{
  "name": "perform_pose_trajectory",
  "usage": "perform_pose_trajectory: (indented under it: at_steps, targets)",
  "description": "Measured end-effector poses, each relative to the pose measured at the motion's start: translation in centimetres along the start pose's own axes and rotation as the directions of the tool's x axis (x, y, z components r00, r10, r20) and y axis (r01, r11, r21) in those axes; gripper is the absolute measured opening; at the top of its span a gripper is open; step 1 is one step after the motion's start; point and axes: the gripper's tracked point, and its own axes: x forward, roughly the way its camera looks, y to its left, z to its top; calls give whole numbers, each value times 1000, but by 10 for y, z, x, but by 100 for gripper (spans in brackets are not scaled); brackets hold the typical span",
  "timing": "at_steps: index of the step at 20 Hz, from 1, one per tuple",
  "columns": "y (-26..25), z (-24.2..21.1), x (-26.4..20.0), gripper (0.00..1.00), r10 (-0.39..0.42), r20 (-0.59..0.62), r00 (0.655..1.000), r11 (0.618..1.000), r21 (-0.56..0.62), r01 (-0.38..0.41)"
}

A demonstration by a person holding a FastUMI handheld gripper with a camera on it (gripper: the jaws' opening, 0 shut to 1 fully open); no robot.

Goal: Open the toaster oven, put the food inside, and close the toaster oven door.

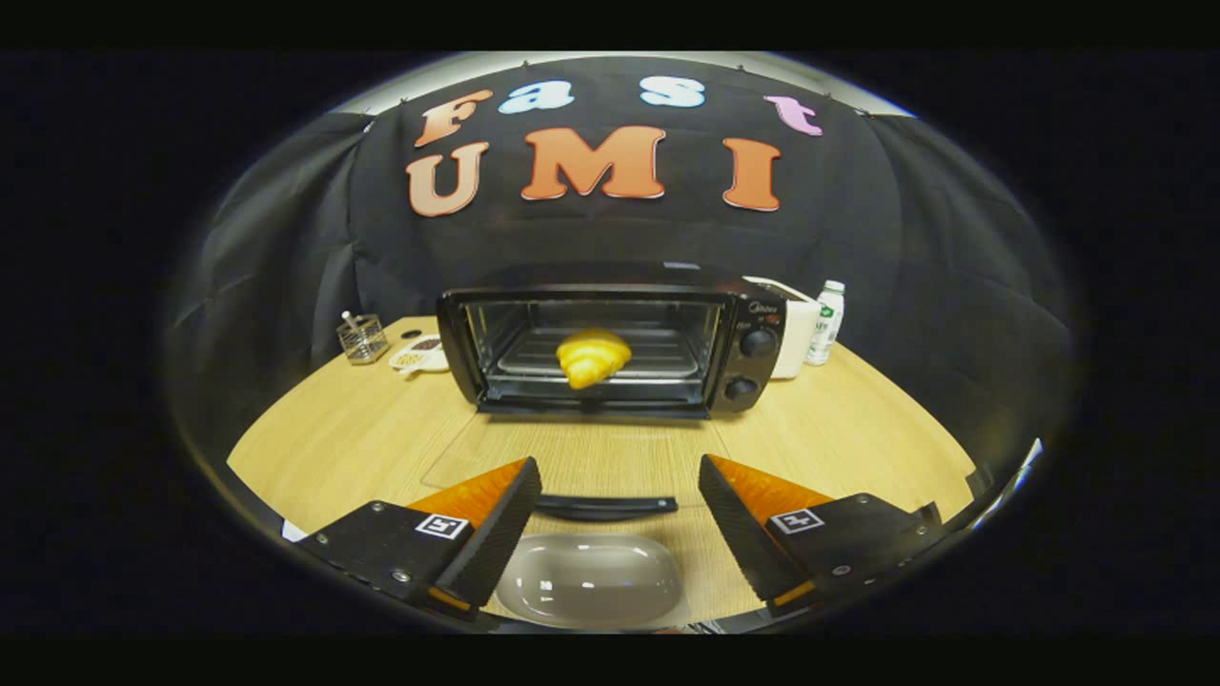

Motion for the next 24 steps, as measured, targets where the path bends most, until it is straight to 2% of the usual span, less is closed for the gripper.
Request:
perform_pose_trajectory:
  at_steps: [10, 16, 21, 24]
  targets:
    - [14, -68, 18, 99, 23, -138, 990, 1000, -1, -23]
    - [24, -77, 38, 99, 43, -188, 981, 999, 8, -42]
    - [19, -81, 44, 99, 7, -213, 977, 999, 37, 1]
    - [21, -80, 44, 100, 19, -212, 977, 999, 48, -9]
